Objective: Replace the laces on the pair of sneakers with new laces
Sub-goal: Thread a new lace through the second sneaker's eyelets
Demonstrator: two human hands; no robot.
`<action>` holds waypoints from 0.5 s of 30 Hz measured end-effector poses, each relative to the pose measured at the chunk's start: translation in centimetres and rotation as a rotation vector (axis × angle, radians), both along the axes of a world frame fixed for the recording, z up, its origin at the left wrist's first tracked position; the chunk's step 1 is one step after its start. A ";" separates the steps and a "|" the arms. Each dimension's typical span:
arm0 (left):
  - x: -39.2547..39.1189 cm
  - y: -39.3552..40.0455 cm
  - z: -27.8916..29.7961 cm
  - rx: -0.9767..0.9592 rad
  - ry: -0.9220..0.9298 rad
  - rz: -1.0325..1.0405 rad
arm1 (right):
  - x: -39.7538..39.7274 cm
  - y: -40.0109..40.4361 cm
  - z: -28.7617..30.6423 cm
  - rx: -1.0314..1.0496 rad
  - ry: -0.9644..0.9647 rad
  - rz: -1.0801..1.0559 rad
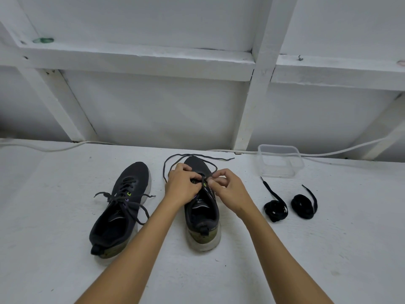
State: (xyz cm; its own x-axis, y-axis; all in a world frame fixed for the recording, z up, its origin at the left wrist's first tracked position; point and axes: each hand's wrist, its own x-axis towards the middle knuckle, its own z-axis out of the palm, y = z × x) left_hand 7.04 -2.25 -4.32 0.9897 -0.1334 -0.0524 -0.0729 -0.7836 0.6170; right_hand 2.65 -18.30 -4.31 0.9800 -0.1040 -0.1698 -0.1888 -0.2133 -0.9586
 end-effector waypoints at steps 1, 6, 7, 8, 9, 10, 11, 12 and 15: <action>-0.1 -0.1 0.1 0.007 0.002 0.010 | 0.1 0.1 -0.1 0.026 0.009 -0.016; -0.7 -0.2 0.8 0.005 0.001 0.033 | 1.5 0.4 0.6 0.188 0.076 -0.070; -0.8 -0.1 1.0 0.005 0.011 0.037 | 2.0 0.2 0.9 0.225 0.075 -0.063; -0.9 0.0 1.2 0.010 0.013 0.042 | 2.6 0.1 1.3 0.269 0.071 -0.050; -0.9 0.1 1.3 0.020 0.009 0.048 | 3.2 -0.1 1.7 0.325 0.069 -0.039; -1.0 0.1 1.4 0.028 0.003 0.056 | 3.7 -0.2 2.2 0.378 0.067 -0.030; -1.1 0.0 1.5 0.034 -0.001 0.063 | 4.0 -0.4 2.7 0.414 0.065 -0.023; -1.1 0.0 1.6 0.037 -0.001 0.066 | 4.3 -0.4 3.2 0.427 0.061 -0.019; -1.1 -0.1 1.6 0.035 0.016 0.071 | 4.4 -0.5 3.7 0.355 0.073 -0.055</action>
State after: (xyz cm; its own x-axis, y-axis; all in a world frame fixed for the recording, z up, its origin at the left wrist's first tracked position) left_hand 5.95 -2.37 -2.68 0.9956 -0.0607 -0.0714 -0.0069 -0.8074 0.5899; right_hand 7.02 -18.85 -0.60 0.9586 -0.0780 -0.2738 -0.2611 0.1423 -0.9548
